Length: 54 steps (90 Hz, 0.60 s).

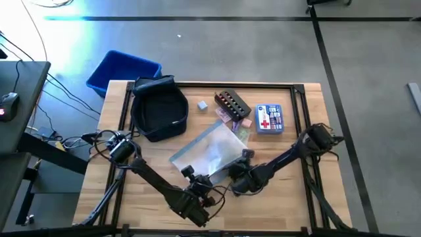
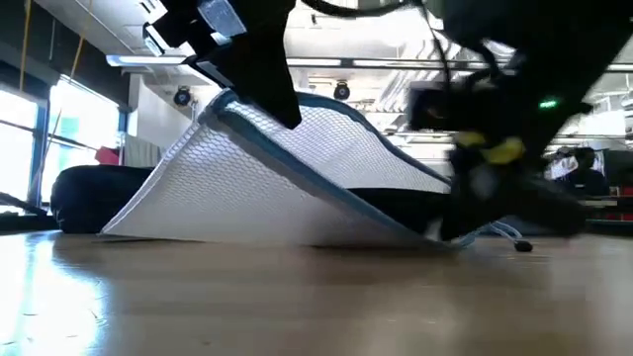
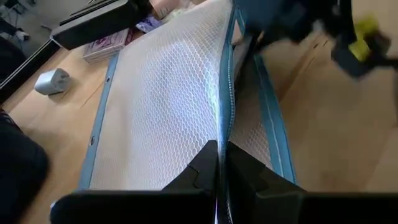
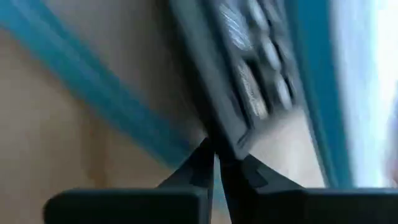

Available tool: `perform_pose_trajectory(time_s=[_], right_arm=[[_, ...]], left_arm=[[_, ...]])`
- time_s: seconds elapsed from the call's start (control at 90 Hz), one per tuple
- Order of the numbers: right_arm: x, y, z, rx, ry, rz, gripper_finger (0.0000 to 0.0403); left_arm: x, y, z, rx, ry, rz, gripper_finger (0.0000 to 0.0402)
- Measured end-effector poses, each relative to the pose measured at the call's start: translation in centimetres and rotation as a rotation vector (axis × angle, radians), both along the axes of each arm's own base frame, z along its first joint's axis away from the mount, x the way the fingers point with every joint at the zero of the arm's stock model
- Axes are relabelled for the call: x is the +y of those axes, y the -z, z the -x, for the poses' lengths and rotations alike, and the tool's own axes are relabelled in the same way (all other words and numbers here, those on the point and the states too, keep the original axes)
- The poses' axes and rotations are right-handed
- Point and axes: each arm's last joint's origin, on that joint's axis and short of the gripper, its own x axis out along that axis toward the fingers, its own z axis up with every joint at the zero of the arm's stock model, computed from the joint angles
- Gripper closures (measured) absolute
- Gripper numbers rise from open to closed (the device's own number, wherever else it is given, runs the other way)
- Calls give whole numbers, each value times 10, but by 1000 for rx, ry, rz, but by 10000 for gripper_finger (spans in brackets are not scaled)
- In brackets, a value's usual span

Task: Unpack backpack
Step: Put the black calculator into the white zip bag, then put the packed earphones into the zip bag

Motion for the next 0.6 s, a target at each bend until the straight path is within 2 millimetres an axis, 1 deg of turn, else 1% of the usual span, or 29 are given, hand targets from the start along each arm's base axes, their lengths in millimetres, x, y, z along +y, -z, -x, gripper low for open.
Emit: perform_pose_trajectory(time_s=[0.078,0.144,0.244,0.333,0.444,0.511,0.6], right_arm=[[9,-7,-16,-121,-133,-5,396],[16,-13,-22,-148,-204,13,401],[23,-17,-20,-135,-228,45,401],[29,-16,-12,-112,-242,85,402],[34,-14,-7,-84,-280,81,403],[32,-11,-8,-80,-301,78,403],[23,-7,-14,-102,-325,45,403]], left_arm=[[0,0,0,4,5,-4,401],[0,0,0,8,9,-7,401],[0,0,0,8,10,-7,401],[-2,0,1,9,14,-8,401],[-2,0,1,8,14,-8,401],[-2,0,1,9,15,-9,401],[-2,0,1,22,26,-19,401]])
